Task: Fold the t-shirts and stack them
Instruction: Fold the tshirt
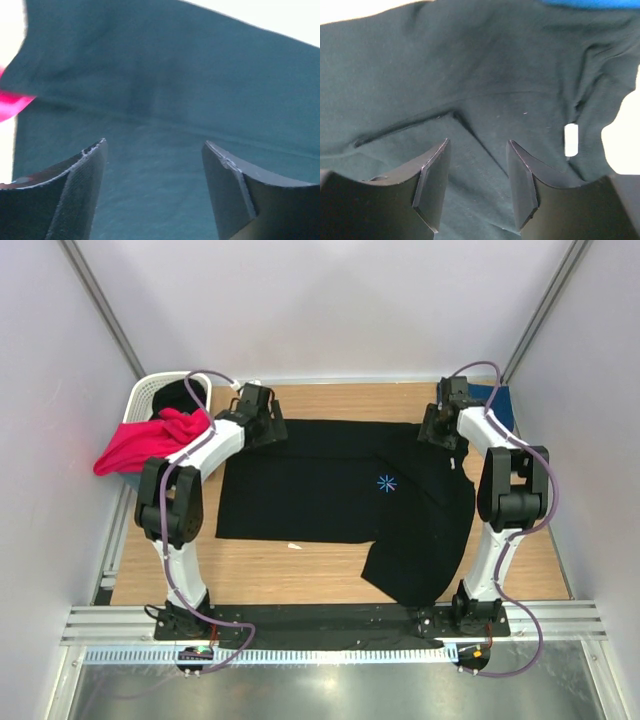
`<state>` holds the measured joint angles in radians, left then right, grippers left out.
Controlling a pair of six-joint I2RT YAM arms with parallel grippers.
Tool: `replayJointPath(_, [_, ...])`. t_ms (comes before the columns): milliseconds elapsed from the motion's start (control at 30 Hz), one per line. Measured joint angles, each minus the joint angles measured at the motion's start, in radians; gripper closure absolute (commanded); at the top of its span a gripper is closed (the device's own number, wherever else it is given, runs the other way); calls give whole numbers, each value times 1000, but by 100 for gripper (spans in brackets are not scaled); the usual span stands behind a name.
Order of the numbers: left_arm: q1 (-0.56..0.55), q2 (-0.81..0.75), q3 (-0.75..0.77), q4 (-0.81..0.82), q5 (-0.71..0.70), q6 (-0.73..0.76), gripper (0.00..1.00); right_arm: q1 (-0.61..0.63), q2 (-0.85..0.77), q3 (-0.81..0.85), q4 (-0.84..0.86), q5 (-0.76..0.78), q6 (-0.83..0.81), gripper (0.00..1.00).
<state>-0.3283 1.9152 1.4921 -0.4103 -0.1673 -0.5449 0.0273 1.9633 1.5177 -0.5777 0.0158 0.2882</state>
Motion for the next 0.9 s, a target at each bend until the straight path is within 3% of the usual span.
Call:
replayJointPath(133, [31, -5, -60, -29, -50, -33, 30, 11, 3, -5, 2, -30, 2, 46])
replayJointPath(533, [240, -78, -149, -65, -185, -54, 34, 24, 3, -39, 18, -63, 3, 47])
replayJointPath(700, [260, -78, -149, -49, -241, -65, 22, 26, 3, -62, 25, -63, 6, 47])
replayJointPath(800, [263, -78, -148, -27, -278, -79, 33, 26, 3, -71, 25, -63, 6, 47])
replayJointPath(833, [264, -76, -143, -23, -290, -82, 43, 26, 3, -72, 25, -64, 6, 46])
replayJointPath(900, [267, -63, -121, -18, -312, -80, 51, 26, 3, -74, 26, -63, 6, 46])
